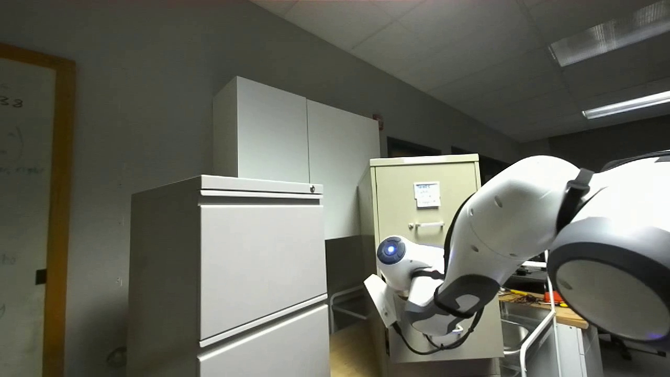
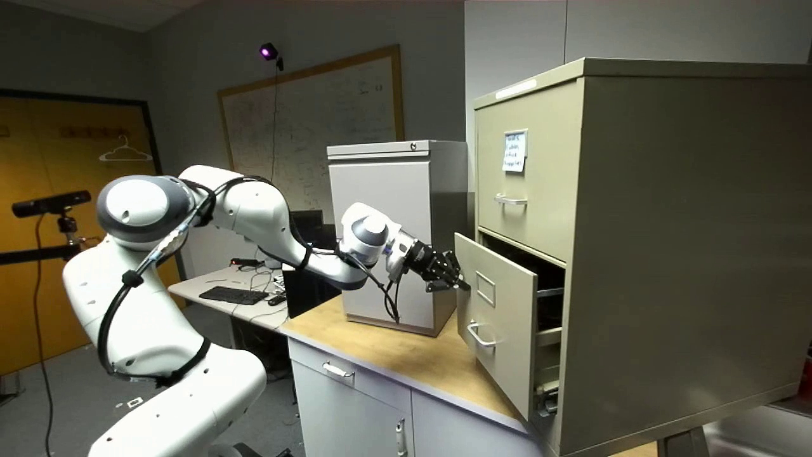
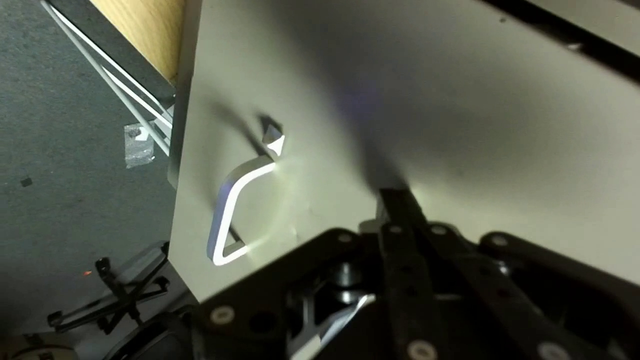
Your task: Close the bottom drawer of the right cabinet
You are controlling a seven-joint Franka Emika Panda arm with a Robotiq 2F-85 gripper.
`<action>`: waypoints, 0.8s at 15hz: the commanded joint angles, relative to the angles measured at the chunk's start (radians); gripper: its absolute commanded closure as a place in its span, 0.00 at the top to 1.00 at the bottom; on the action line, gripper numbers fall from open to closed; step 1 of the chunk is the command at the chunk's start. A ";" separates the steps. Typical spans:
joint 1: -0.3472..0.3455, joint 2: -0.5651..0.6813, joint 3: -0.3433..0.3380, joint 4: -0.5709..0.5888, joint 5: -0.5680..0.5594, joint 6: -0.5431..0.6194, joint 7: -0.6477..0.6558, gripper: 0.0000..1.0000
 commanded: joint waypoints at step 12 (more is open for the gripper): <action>-0.824 -0.062 0.742 0.567 0.274 -0.259 -0.192 0.00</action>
